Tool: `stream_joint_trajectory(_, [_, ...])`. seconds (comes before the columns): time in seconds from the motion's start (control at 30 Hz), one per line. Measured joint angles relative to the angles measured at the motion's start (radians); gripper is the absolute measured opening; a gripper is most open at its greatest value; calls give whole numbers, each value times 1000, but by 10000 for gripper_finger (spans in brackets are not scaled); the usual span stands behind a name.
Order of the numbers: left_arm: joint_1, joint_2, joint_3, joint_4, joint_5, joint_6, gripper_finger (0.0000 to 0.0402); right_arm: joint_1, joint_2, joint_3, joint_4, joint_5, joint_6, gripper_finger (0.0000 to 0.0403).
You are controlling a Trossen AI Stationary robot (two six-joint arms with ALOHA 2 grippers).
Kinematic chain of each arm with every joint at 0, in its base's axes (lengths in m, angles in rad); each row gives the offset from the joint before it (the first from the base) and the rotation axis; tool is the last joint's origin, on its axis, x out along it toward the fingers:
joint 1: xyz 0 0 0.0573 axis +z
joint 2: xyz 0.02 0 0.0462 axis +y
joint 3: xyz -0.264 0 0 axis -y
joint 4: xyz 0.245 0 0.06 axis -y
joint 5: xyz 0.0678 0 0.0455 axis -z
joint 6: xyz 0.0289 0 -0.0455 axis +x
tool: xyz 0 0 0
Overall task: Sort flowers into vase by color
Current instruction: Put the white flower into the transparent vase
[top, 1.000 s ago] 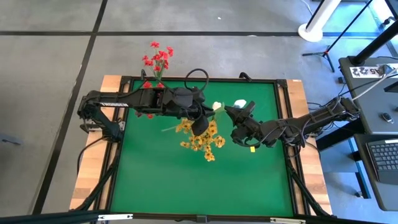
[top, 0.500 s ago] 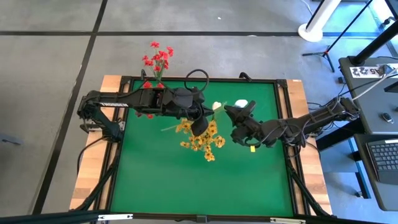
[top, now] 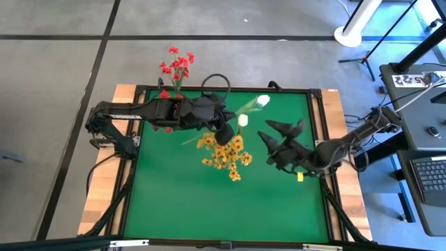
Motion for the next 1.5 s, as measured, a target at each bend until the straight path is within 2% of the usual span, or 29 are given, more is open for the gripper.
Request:
stream_joint_trajectory(0.1, [-27,-35,0,17,-90,22,0,35,-27,0,-4,53,51,263])
stream_joint_trajectory(0.27, [-145,-103,0,78,-317,115,0,77,-92,0,-55,69,185,268])
stream_joint_trajectory(0.37, [-235,-123,0,153,-394,192,0,91,-147,-17,-108,6,326,268])
stream_joint_trajectory(0.5, [-341,-123,-30,305,-420,313,0,89,-222,-57,-211,-195,592,268])
stream_joint_trajectory(0.6, [-375,-122,-90,492,-373,427,0,51,-256,-88,-197,-424,768,268])
stream_joint_trajectory(0.73, [-371,-122,-206,788,-206,522,0,-16,-252,-97,-184,-728,961,269])
stream_joint_trajectory(0.9, [-327,-121,-339,1038,-41,535,0,-102,-197,-97,-80,-933,1075,269])
stream_joint_trajectory(1.0, [-305,-121,-403,1122,-28,526,0,-139,-159,-97,18,-979,1109,269])
stream_joint_trajectory(1.2, [-260,-103,-486,1250,57,477,0,-182,-77,-96,148,-985,1150,269])
stream_joint_trajectory(1.5, [-242,-18,-493,1299,60,451,0,-202,-5,-96,238,-974,1203,266])
